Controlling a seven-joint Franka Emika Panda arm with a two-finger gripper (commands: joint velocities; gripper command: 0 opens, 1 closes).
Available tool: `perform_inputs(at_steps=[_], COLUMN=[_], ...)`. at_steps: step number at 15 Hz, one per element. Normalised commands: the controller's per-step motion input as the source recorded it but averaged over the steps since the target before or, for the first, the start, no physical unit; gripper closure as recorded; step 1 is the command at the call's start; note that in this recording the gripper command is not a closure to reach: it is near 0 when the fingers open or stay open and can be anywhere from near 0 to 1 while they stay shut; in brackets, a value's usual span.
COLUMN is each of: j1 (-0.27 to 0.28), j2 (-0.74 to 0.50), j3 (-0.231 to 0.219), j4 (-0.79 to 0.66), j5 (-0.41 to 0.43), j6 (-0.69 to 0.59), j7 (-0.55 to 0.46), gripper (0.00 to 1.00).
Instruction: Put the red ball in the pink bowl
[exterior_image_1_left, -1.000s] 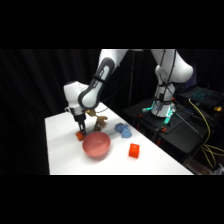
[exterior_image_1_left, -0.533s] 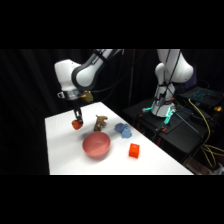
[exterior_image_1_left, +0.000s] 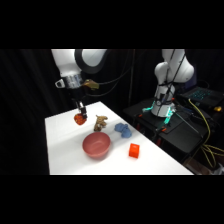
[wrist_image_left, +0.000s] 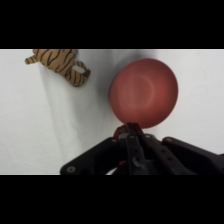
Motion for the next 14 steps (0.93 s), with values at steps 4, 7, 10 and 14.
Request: perform_inputs(at_steps=[4,7,10,14], j1=[0.141,0.063,-0.003,-0.040], j2=[-0.24,-0.09,0.02,0.10], j3=[0.054,0.027,-0.001,-0.004], j4=[-0.38,-0.31,-0.24,-0.17], j5=[-0.063,-0.074,-0.075,-0.045], j6=[0.13,0.23,0.38,0.54], j7=[0.04,0.02,-0.01,-0.03], gripper=[0.06,0.06,0.06,0.06])
